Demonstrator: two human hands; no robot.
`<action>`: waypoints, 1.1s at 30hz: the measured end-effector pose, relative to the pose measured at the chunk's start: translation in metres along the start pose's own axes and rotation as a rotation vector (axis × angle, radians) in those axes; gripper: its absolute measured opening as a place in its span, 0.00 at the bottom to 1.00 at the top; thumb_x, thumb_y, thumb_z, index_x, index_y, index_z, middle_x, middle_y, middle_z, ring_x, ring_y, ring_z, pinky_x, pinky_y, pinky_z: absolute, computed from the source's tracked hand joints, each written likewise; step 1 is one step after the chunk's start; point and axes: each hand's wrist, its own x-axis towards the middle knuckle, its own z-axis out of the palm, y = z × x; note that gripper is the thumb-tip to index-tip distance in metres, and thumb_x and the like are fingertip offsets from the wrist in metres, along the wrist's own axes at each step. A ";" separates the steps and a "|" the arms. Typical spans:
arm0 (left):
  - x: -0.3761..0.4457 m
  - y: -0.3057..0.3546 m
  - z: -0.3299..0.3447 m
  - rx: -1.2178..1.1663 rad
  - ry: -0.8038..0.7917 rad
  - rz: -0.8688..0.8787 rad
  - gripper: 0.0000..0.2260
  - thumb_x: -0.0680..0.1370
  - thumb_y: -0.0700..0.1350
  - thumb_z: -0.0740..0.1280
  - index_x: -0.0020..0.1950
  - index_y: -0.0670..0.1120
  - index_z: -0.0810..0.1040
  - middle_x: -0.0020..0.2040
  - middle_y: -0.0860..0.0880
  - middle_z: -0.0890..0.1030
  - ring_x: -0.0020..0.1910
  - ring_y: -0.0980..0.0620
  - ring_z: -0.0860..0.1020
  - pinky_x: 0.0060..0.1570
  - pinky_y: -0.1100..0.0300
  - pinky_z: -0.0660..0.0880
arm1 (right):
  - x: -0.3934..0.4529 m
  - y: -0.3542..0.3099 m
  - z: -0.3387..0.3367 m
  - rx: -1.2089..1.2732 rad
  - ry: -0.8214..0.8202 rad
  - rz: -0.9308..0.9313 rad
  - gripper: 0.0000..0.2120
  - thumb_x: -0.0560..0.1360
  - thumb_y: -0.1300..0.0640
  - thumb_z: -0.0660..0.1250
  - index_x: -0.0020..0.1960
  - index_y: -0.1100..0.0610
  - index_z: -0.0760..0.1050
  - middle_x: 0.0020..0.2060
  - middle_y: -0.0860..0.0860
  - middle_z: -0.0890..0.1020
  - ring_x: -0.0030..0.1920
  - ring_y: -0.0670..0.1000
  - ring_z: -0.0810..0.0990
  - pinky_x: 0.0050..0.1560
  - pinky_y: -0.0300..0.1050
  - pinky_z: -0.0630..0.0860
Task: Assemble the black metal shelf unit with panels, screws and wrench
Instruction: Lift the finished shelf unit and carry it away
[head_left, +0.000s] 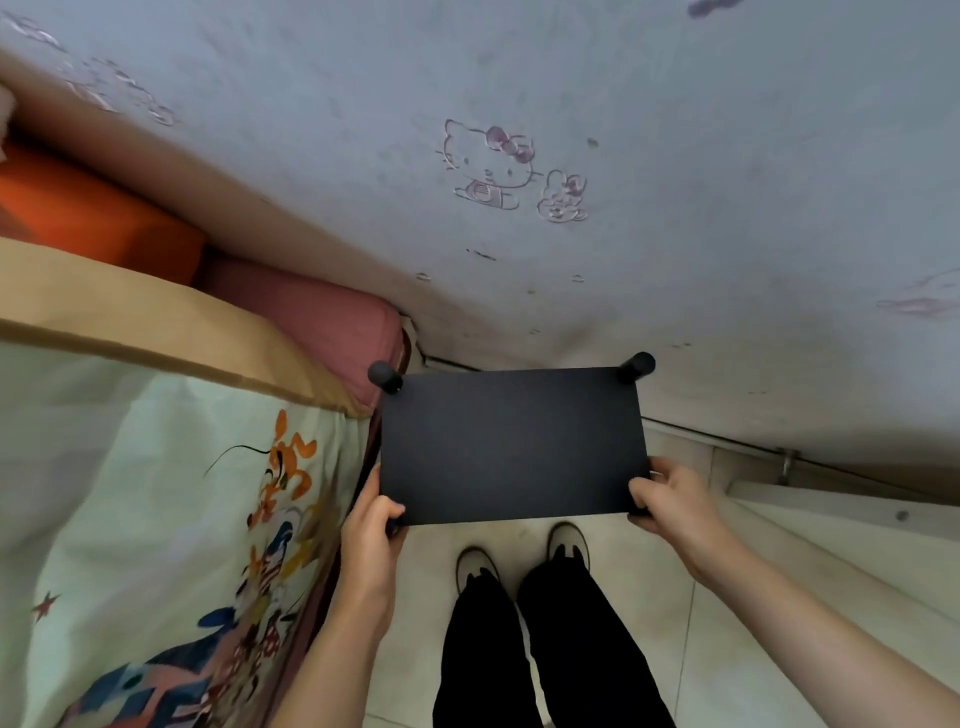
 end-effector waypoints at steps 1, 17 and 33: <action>0.003 -0.001 -0.002 0.011 0.011 0.006 0.27 0.76 0.34 0.55 0.64 0.58 0.80 0.57 0.57 0.85 0.51 0.59 0.83 0.43 0.63 0.79 | 0.001 0.002 0.002 0.008 -0.011 0.001 0.16 0.73 0.71 0.58 0.54 0.56 0.76 0.47 0.56 0.81 0.52 0.56 0.80 0.59 0.56 0.78; 0.025 0.017 -0.034 0.397 0.058 -0.071 0.25 0.79 0.36 0.65 0.75 0.49 0.71 0.58 0.58 0.79 0.50 0.63 0.76 0.44 0.66 0.72 | 0.007 0.004 0.012 -0.111 -0.098 0.060 0.18 0.74 0.63 0.63 0.62 0.55 0.66 0.49 0.54 0.79 0.40 0.51 0.78 0.33 0.40 0.72; 0.061 0.048 0.007 0.409 0.141 -0.004 0.22 0.81 0.53 0.67 0.75 0.52 0.70 0.49 0.61 0.76 0.45 0.62 0.73 0.39 0.61 0.69 | 0.031 -0.024 0.023 0.208 -0.041 0.047 0.14 0.79 0.44 0.64 0.62 0.49 0.72 0.51 0.43 0.80 0.50 0.45 0.78 0.48 0.50 0.74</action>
